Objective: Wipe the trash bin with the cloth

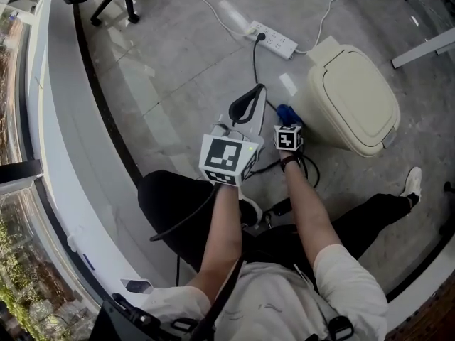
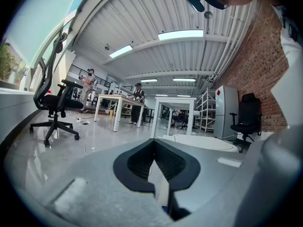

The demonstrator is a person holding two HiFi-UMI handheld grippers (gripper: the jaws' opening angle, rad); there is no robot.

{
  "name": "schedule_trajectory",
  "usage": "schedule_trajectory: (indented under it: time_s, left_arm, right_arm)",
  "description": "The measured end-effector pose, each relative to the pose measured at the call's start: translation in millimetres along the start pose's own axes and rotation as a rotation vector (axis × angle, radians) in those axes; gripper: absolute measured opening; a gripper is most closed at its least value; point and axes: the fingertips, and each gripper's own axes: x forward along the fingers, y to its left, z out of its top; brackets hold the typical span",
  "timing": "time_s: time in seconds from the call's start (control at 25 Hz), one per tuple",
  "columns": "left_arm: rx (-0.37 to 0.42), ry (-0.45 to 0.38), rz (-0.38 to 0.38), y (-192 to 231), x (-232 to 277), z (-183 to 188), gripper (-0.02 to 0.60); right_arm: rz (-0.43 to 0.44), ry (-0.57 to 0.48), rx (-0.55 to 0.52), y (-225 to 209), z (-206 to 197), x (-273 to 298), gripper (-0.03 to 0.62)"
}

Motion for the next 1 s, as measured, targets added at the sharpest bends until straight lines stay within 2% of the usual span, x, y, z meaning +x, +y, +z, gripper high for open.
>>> schedule_trajectory:
  time_s: [0.08, 0.2, 0.28, 0.36, 0.44, 0.52, 0.6, 0.64, 0.84, 1.0]
  left_arm:
    - [-0.005, -0.016, 0.013, 1, -5, 6, 0.0]
    - [0.002, -0.052, 0.024, -1, -13, 22, 0.0]
    - [-0.003, -0.082, 0.033, -3, -21, 35, 0.0]
    - [-0.016, -0.107, 0.032, -7, -28, 44, 0.0]
    - [-0.022, -0.119, 0.026, -12, -34, 48, 0.0]
    - [-0.02, -0.12, 0.02, -16, -38, 48, 0.0]
    - [-0.023, -0.116, 0.009, -22, -38, 45, 0.0]
    - [-0.026, -0.113, 0.004, -24, -36, 43, 0.0]
    - [-0.041, -0.088, 0.007, -21, -32, 30, 0.0]
    - [-0.039, -0.061, 0.019, -13, -29, 21, 0.0]
  right_arm:
    - [0.036, -0.115, -0.02, 16, 28, -45, 0.072]
    - [0.056, -0.38, -0.132, 36, 97, -147, 0.072]
    - [0.035, -0.559, -0.141, 33, 148, -222, 0.072]
    - [-0.01, -0.722, -0.138, 24, 191, -291, 0.072]
    - [-0.085, -0.854, -0.184, 18, 226, -347, 0.072]
    - [-0.238, -0.923, -0.304, 12, 248, -383, 0.072]
    - [-0.374, -0.905, -0.397, 4, 253, -387, 0.072]
    - [-0.391, -0.873, -0.413, 1, 249, -375, 0.072]
    - [-0.286, -0.679, -0.367, 13, 184, -267, 0.072]
    - [-0.236, -0.499, -0.249, -3, 115, -171, 0.072]
